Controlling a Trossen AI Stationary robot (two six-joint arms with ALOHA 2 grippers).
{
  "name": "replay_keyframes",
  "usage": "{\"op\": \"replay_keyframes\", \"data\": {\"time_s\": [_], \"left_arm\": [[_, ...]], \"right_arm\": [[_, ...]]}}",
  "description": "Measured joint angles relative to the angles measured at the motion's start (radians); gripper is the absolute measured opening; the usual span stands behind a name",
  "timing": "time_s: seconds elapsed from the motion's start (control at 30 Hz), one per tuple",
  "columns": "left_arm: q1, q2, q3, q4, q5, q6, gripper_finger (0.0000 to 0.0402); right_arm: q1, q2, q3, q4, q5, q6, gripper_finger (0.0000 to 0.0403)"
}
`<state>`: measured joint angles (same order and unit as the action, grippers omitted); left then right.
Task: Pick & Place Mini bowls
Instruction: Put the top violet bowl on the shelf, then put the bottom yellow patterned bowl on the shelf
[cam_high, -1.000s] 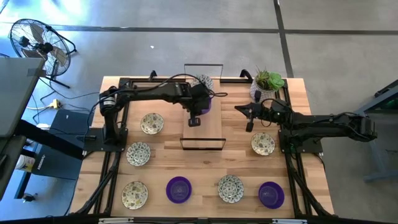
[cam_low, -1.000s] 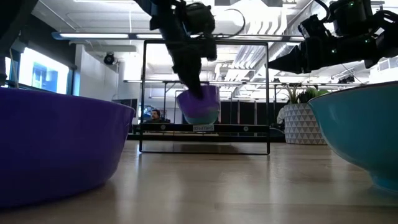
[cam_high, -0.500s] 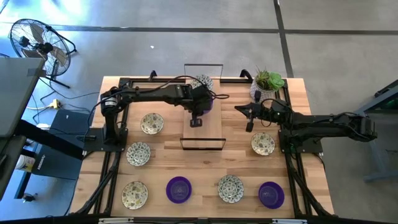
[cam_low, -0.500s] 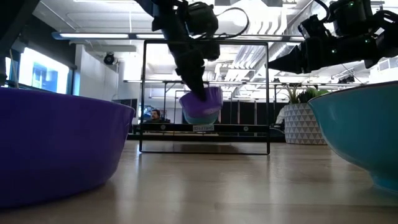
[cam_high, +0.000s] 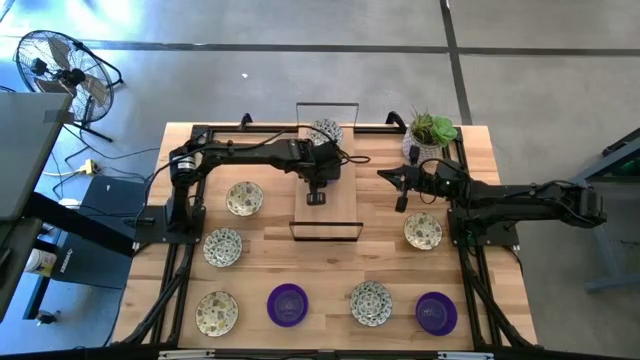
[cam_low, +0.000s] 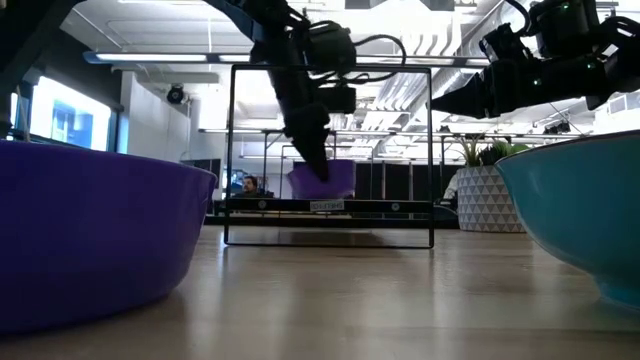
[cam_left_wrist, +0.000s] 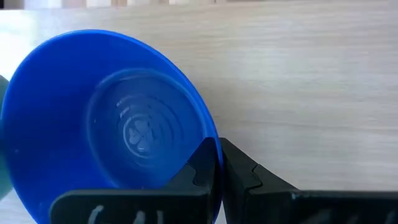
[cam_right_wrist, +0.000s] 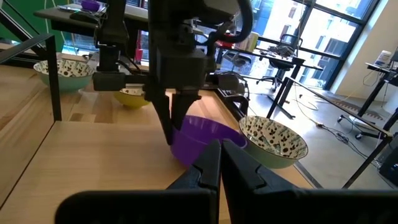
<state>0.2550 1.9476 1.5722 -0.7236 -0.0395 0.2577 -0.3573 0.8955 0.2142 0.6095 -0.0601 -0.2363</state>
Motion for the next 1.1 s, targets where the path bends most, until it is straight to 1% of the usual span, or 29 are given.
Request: {"op": "replay_keyframes", "data": {"time_s": [0.4,0.6,0.7,0.8,0.93,1.03,1.1], "left_arm": [[0.000,-0.001,0.000,-0.030,0.054,-0.001,0.0005],[0.000,-0.001,0.000,-0.027,0.057,-0.026,0.0011],[-0.002,-0.001,0.000,-0.031,0.060,-0.027,0.0032],[-0.003,-0.001,0.017,-0.064,0.060,-0.027,0.0062],[-0.005,-0.002,0.041,-0.065,0.060,-0.027,0.0098],[-0.008,-0.002,0.063,-0.074,0.059,-0.021,0.0111],[-0.010,-0.002,0.092,-0.108,0.063,-0.019,0.0114]], "right_arm": [[0.000,0.000,0.000,0.000,0.000,0.000,0.0001],[0.000,0.000,0.000,0.000,0.000,0.000,0.0001],[0.000,0.000,0.000,0.000,0.000,0.000,0.0001],[0.000,0.000,0.000,0.000,0.000,0.000,0.0002],[0.000,0.000,0.000,0.000,0.000,0.000,0.0001],[0.000,0.000,0.000,0.000,0.000,0.000,0.0002],[0.000,0.000,0.000,0.000,0.000,0.000,0.0001]]}}
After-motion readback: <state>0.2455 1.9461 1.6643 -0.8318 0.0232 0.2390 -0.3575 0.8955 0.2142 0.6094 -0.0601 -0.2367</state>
